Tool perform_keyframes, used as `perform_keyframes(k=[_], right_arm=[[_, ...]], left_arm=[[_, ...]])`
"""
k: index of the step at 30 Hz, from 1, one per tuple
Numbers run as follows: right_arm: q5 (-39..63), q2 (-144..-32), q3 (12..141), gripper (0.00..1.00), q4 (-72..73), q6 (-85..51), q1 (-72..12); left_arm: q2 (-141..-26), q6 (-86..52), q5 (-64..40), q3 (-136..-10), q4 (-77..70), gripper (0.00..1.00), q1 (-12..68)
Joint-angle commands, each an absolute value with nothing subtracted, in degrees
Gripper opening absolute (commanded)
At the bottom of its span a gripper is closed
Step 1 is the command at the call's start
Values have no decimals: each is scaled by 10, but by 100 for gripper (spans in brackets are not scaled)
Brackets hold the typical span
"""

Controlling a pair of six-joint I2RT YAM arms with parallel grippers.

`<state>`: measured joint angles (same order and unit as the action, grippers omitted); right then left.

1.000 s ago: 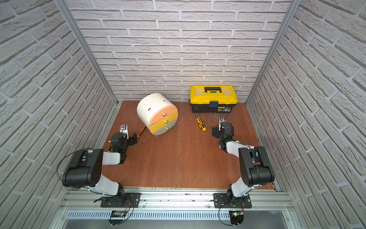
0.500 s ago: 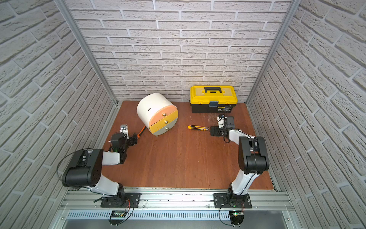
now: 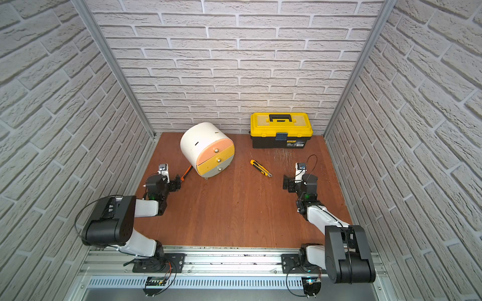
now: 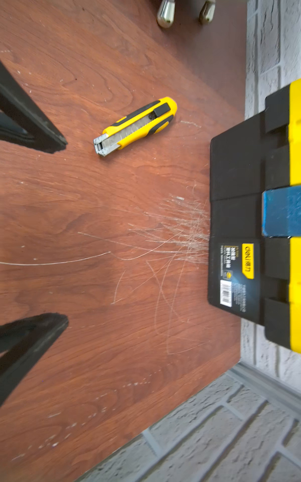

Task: Put the binder clips in the drawer according to color
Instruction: Reset both arms

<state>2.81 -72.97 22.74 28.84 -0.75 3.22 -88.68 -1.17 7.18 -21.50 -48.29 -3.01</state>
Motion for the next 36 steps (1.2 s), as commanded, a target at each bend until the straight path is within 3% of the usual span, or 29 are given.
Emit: perform_keyframes(k=[1,4,6,17,27,30,33,34,36], right_arm=[[93,-782,268,99,345,26,32],[135,-809,296,99,316,44,30],[131,-793,268,99,351,44,30],[116,-800,279,100,337,45,25],[44,-792,257,100,371,23,18],[12,-785,189,100,487,15,15],[0,-899,100,100,754,19,7],[8,-930,109,99,783,18,7],[-1,-852,153,99,577,21,7]], left_arm=[[-888,-14,68,-221,-504,98,-34],[-889,0,80,-215,-520,99,-19],[-888,-9,31,-227,-495,98,-40],[-888,-10,30,-228,-493,98,-42],[-888,-11,31,-228,-493,98,-42],[-888,-10,30,-228,-493,99,-42],[-888,-11,30,-228,-493,98,-42],[-888,-10,30,-227,-494,98,-42],[-888,-10,30,-228,-493,98,-41]])
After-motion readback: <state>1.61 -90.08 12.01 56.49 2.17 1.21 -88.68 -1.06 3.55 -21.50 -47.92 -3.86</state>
